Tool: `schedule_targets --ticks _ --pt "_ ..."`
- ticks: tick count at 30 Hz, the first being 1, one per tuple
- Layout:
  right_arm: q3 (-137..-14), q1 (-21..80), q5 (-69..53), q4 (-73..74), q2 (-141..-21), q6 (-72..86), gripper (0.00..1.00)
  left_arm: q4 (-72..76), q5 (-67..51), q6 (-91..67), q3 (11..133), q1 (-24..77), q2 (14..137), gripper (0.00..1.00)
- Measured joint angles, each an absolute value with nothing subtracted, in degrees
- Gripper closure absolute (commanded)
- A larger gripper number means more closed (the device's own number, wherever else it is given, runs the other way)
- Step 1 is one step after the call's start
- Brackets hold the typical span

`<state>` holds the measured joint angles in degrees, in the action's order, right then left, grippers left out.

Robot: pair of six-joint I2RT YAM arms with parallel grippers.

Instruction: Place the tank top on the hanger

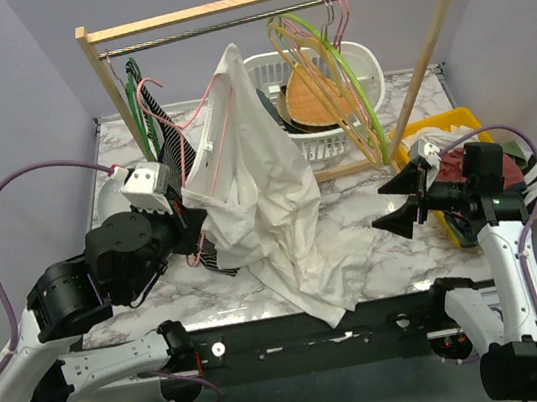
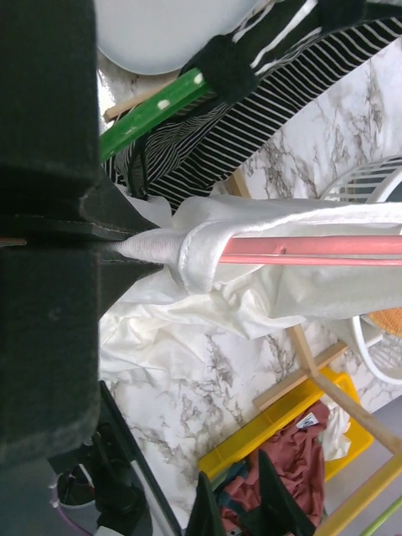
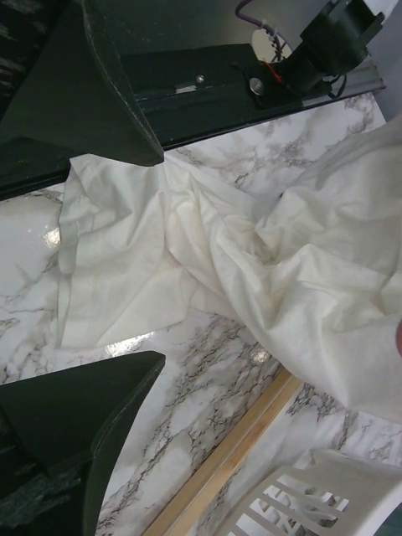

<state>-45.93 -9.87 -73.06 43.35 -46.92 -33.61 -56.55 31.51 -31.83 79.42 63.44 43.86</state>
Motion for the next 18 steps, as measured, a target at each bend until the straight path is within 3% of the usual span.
schedule_targets --ticks 18 --pt "-45.8 -9.9 -73.1 43.4 -45.3 -34.1 0.0 -59.9 40.1 -40.8 91.8 63.4 55.0 1.0"
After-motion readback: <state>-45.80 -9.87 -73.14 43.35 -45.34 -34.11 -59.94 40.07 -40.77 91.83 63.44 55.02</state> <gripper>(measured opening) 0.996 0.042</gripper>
